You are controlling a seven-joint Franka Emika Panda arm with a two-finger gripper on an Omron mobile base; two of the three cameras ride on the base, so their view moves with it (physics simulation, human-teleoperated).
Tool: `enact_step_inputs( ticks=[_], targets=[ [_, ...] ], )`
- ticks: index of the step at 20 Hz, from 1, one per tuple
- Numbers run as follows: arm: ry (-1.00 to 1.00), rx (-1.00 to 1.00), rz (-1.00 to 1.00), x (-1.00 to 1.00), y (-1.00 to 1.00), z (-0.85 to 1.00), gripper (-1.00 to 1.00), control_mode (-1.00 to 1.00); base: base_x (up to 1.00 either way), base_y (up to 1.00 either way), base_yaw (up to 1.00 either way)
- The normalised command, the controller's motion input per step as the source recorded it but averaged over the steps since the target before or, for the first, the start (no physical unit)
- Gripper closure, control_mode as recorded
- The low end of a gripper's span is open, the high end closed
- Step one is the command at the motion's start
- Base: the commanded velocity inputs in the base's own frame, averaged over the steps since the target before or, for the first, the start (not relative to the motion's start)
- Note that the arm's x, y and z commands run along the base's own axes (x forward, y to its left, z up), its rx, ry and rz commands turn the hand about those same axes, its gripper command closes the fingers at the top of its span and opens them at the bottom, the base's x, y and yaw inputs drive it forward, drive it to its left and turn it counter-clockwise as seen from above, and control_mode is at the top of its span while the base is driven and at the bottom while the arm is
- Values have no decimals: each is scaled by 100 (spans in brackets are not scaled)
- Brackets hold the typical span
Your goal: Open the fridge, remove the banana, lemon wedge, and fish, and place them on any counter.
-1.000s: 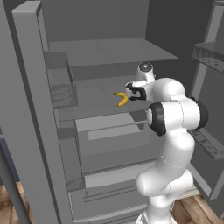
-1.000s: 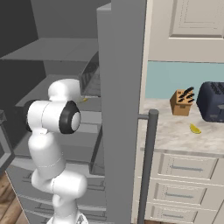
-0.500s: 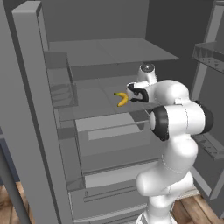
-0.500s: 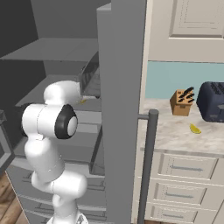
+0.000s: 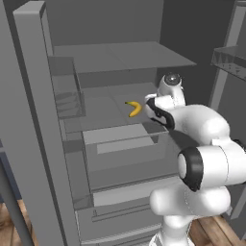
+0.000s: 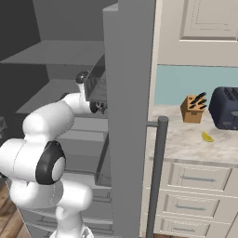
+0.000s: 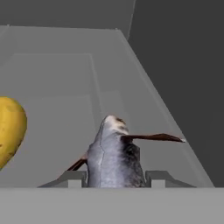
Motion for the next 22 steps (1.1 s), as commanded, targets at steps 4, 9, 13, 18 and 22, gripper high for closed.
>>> enact_step_inputs(
  ticks=[4, 9, 13, 18, 22],
  targets=[
    [0, 0, 2, -82, 11, 71, 100, -100, 0, 0, 0],
    [1, 0, 5, -81, 20, 63, 100, -100, 0, 0, 0],
    [0, 0, 5, -100, 27, 20, 100, -100, 0, 0, 0],
    [0, 0, 3, -100, 19, 11, 100, -100, 0, 0, 0],
    [0, 1, 1, -99, 4, 51, 100, -100, 0, 0, 0]
  ],
)
